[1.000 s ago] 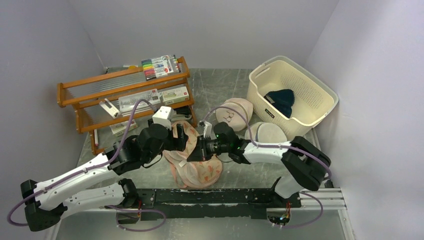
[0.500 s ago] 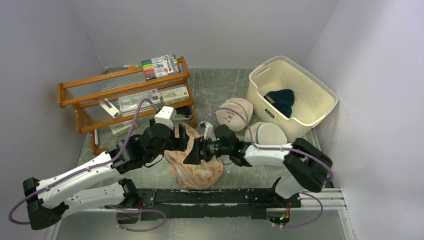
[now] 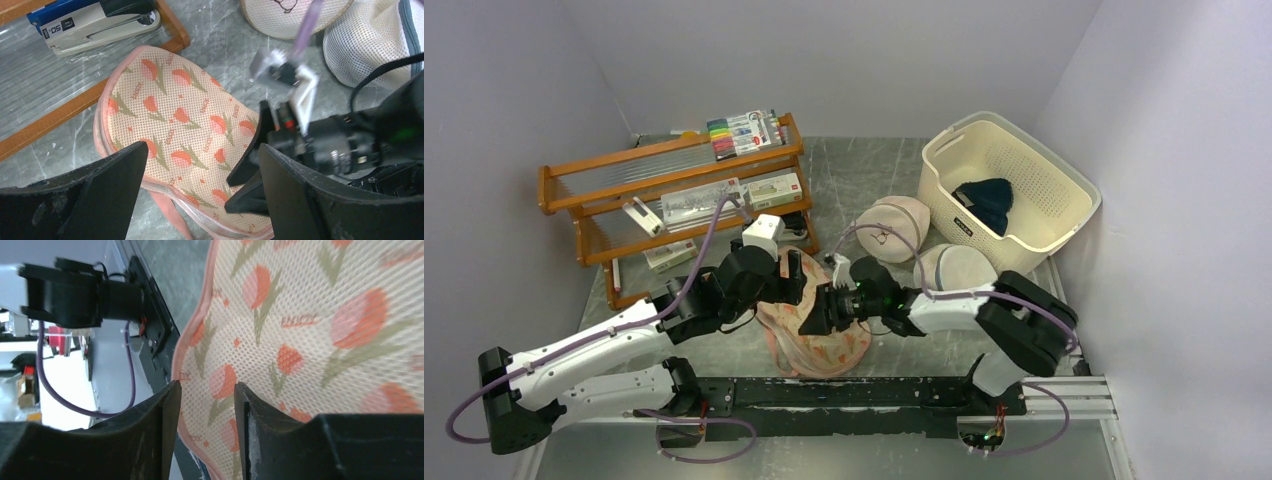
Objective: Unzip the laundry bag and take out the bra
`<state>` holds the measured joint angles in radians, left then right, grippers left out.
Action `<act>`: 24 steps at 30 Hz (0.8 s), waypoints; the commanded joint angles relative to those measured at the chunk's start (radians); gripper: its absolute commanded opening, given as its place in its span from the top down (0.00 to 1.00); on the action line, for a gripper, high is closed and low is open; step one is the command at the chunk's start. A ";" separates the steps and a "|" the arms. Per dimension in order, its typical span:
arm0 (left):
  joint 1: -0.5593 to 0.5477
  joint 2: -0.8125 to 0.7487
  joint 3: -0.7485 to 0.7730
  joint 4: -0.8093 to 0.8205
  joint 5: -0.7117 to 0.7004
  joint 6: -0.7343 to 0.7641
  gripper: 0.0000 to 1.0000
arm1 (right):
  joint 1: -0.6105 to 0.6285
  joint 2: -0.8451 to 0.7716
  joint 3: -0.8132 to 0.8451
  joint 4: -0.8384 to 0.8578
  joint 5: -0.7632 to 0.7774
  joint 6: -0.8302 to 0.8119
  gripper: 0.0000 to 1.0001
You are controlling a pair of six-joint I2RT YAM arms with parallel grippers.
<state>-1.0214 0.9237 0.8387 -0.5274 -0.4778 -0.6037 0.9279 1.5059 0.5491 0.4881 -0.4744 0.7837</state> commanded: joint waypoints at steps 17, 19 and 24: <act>0.009 -0.054 -0.010 -0.020 -0.009 -0.026 0.05 | 0.054 0.158 0.066 -0.006 0.014 -0.032 0.65; 0.009 -0.040 -0.021 -0.003 -0.001 -0.023 0.04 | 0.040 0.055 0.088 -0.141 0.089 -0.109 0.59; 0.017 0.033 -0.035 0.048 0.026 -0.009 0.02 | -0.101 -0.217 0.092 -0.393 0.226 -0.221 0.47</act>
<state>-1.0172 0.9123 0.8272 -0.5308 -0.4774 -0.6209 0.9367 1.4647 0.6273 0.3275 -0.3885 0.6903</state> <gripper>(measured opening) 0.972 0.499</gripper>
